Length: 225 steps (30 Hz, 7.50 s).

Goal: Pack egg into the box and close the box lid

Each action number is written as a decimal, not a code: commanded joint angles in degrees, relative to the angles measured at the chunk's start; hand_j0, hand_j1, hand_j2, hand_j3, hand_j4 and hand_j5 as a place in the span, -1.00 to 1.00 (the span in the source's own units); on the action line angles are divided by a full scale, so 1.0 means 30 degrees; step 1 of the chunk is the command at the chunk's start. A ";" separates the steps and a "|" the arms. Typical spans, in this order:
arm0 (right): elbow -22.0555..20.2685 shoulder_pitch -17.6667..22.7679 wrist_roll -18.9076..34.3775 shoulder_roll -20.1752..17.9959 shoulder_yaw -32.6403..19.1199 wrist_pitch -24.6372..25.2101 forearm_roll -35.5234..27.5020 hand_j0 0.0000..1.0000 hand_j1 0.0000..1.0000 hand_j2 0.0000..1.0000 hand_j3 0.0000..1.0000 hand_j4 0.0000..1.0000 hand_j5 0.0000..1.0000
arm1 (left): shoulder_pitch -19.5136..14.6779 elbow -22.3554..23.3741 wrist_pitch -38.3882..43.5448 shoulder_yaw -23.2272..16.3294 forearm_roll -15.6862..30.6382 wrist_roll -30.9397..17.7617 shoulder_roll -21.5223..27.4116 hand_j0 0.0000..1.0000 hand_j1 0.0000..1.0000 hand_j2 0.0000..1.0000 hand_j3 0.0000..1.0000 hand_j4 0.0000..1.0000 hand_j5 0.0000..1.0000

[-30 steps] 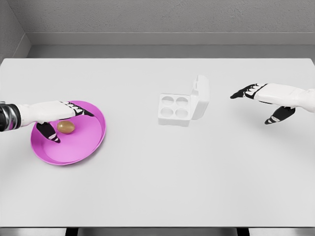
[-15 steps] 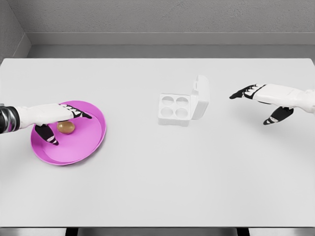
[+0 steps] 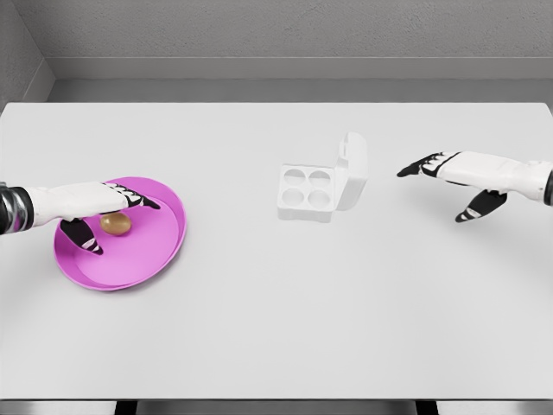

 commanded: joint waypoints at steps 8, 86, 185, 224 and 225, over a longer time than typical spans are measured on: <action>-0.0054 -0.0146 -0.0030 0.0023 0.0271 0.0048 -0.0122 1.00 1.00 1.00 1.00 1.00 1.00 | 0.0000 0.0233 0.0027 -0.0020 0.0131 0.0005 0.0019 0.64 0.64 0.64 0.64 0.64 0.64; -0.0201 -0.0410 -0.0030 0.0023 0.0359 0.0048 -0.0122 1.00 1.00 1.00 1.00 1.00 1.00 | -0.0879 -0.2052 -0.1409 0.0214 0.2739 0.0005 -0.0244 -0.16 -0.16 -0.16 -0.16 -0.16 -0.16; -0.0172 -0.0527 -0.0030 0.0521 0.0388 0.0048 -0.0122 1.00 1.00 1.00 1.00 1.00 1.00 | -0.2900 -0.2286 -0.1497 -0.0635 0.1889 0.0005 -0.4580 -0.19 -0.19 -0.19 -0.19 -0.19 -0.19; -0.0113 -0.0527 0.0028 0.0433 0.0418 0.0048 -0.0121 1.00 1.00 1.00 1.00 1.00 1.00 | -0.3926 -0.1437 -0.1467 -0.1426 0.1127 0.0005 -0.6542 -0.20 -0.20 -0.20 -0.20 -0.20 -0.20; -0.0113 -0.0527 0.0028 0.0433 0.0418 0.0048 -0.0122 1.00 1.00 1.00 1.00 1.00 1.00 | -0.3926 -0.1437 -0.1467 -0.1426 0.1127 0.0005 -0.6631 -0.20 -0.20 -0.20 -0.20 -0.20 -0.20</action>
